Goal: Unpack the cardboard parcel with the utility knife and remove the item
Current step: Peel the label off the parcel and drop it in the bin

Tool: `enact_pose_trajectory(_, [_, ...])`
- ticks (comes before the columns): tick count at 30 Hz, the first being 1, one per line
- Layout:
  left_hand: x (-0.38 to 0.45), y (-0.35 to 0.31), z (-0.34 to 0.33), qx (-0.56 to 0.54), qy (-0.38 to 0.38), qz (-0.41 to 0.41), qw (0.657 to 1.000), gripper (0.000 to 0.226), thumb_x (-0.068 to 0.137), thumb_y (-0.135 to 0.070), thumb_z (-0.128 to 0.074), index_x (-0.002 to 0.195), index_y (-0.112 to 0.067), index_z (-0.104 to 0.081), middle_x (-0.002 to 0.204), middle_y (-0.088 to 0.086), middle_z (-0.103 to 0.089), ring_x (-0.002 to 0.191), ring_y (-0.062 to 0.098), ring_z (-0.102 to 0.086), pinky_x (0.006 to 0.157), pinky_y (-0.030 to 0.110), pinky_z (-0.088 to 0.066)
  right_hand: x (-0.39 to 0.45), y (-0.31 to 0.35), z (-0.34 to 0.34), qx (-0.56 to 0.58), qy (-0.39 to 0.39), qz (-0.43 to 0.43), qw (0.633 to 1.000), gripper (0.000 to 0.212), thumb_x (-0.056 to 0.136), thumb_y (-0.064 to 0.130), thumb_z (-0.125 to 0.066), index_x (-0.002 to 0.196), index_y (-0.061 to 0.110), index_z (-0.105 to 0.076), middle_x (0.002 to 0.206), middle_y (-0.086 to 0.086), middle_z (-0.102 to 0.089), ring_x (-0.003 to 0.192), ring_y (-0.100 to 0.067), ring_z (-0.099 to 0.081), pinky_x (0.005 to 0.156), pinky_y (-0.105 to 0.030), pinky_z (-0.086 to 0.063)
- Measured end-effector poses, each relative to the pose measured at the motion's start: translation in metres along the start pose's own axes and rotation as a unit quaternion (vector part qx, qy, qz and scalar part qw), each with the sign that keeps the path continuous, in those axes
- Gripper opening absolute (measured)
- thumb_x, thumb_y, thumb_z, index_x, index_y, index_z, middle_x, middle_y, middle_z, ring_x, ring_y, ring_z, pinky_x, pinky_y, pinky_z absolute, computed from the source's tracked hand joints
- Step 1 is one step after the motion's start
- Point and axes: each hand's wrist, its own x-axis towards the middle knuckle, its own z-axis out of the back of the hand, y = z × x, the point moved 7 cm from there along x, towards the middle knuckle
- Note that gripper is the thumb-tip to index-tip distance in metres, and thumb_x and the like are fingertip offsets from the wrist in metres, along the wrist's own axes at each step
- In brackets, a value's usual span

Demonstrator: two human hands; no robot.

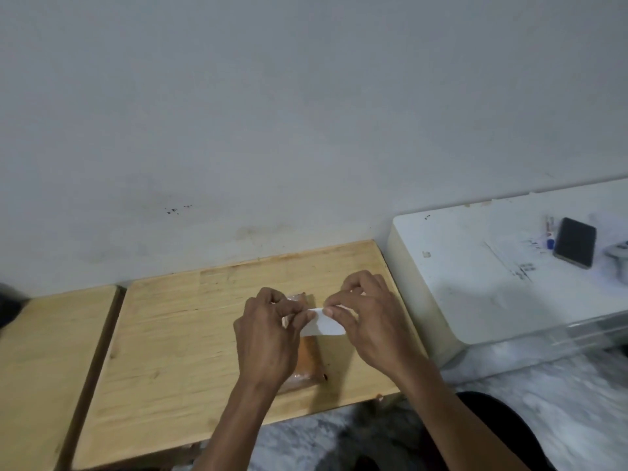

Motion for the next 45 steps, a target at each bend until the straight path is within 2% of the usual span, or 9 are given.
enact_pose_trajectory(8, [0.005, 0.007, 0.013, 0.063, 0.013, -0.122, 0.990, 0.013, 0.090, -0.031, -0.069, 0.082, -0.026, -0.078, 0.084, -0.011, -0.066, 0.085, 0.022, -0.055, 0.071, 0.036, -0.036, -0.005, 0.033, -0.008, -0.018, -0.040, 0.047, 0.998, 0.016, 0.092, 0.023, -0.053, 0.085, 0.021, -0.067, 0.087, 0.009, -0.059, 0.083, -0.015, -0.050, 0.063, -0.034, -0.045])
enact_pose_trajectory(14, [0.014, 0.037, 0.029, -0.212, 0.009, 0.053, 0.976, 0.015, 0.088, -0.015, -0.074, 0.073, -0.020, -0.077, 0.084, -0.013, -0.073, 0.079, 0.007, -0.066, 0.065, 0.029, -0.048, -0.023, -0.006, 0.021, 0.107, -0.170, -0.176, 0.964, 0.012, 0.092, 0.009, -0.061, 0.083, 0.016, -0.066, 0.083, 0.003, -0.066, 0.076, -0.012, -0.059, 0.067, -0.008, -0.039])
enact_pose_trajectory(17, [0.026, 0.069, 0.042, -0.319, -0.016, 0.152, 0.935, 0.015, 0.089, -0.014, -0.073, 0.076, -0.019, -0.076, 0.085, -0.002, -0.075, 0.078, 0.012, -0.065, 0.066, 0.028, -0.048, -0.045, -0.041, 0.046, 0.189, -0.223, -0.293, 0.910, 0.013, 0.096, 0.022, -0.061, 0.086, 0.019, -0.069, 0.080, 0.002, -0.070, 0.074, -0.010, -0.062, 0.068, -0.026, -0.047])
enact_pose_trajectory(19, [0.031, 0.073, 0.040, -0.335, 0.010, 0.171, 0.927, 0.013, 0.091, -0.013, -0.071, 0.079, -0.014, -0.075, 0.085, 0.001, -0.074, 0.077, 0.012, -0.064, 0.065, 0.027, -0.047, -0.049, -0.036, 0.054, 0.252, -0.232, -0.288, 0.894, 0.013, 0.095, 0.022, -0.062, 0.084, 0.020, -0.070, 0.078, -0.001, -0.071, 0.070, -0.011, -0.063, 0.065, -0.033, -0.053])
enact_pose_trajectory(26, [0.010, 0.048, 0.015, -0.416, 0.064, 0.221, 0.880, 0.012, 0.090, -0.011, -0.072, 0.080, -0.015, -0.076, 0.069, -0.005, -0.069, 0.064, 0.013, -0.057, 0.064, 0.031, -0.046, -0.029, 0.038, 0.005, 0.312, -0.213, -0.251, 0.891, 0.009, 0.092, 0.018, -0.065, 0.084, 0.019, -0.069, 0.085, 0.001, -0.072, 0.079, -0.002, -0.064, 0.066, -0.013, -0.049])
enact_pose_trajectory(31, [-0.006, 0.037, 0.004, -0.503, 0.120, 0.271, 0.812, 0.008, 0.090, -0.014, -0.071, 0.082, -0.015, -0.073, 0.080, -0.001, -0.073, 0.072, 0.014, -0.060, 0.065, 0.029, -0.048, -0.030, 0.034, -0.022, 0.312, -0.240, -0.299, 0.869, 0.015, 0.094, 0.023, -0.061, 0.081, 0.016, -0.065, 0.071, 0.006, -0.066, 0.065, -0.007, -0.059, 0.060, -0.030, -0.050])
enact_pose_trajectory(35, [-0.006, 0.033, 0.009, -0.487, 0.146, 0.245, 0.826, 0.009, 0.089, -0.018, -0.073, 0.083, -0.011, -0.076, 0.076, -0.002, -0.073, 0.062, 0.009, -0.061, 0.058, 0.024, -0.049, -0.032, 0.038, -0.018, 0.287, -0.252, -0.267, 0.885, 0.014, 0.094, 0.020, -0.063, 0.081, 0.015, -0.066, 0.058, 0.018, -0.059, 0.054, 0.000, -0.051, 0.054, -0.016, -0.042])
enact_pose_trajectory(40, [0.007, 0.027, 0.017, -0.353, 0.165, 0.106, 0.915, 0.006, 0.086, -0.017, -0.078, 0.082, -0.013, -0.080, 0.073, 0.011, -0.075, 0.064, 0.021, -0.065, 0.061, 0.036, -0.050, -0.026, 0.044, -0.013, 0.271, -0.226, -0.229, 0.907, 0.006, 0.093, 0.018, -0.065, 0.094, 0.019, -0.070, 0.076, 0.010, -0.070, 0.073, -0.003, -0.066, 0.062, -0.015, -0.050])
enact_pose_trajectory(45, [0.015, 0.025, 0.019, -0.307, 0.168, 0.066, 0.934, 0.010, 0.089, -0.014, -0.074, 0.080, -0.018, -0.079, 0.074, 0.005, -0.076, 0.071, 0.033, -0.070, 0.063, 0.040, -0.052, -0.011, 0.043, -0.002, 0.190, -0.062, -0.204, 0.958, 0.010, 0.090, 0.031, -0.066, 0.090, 0.025, -0.075, 0.076, 0.009, -0.072, 0.074, -0.003, -0.066, 0.072, -0.029, -0.056])
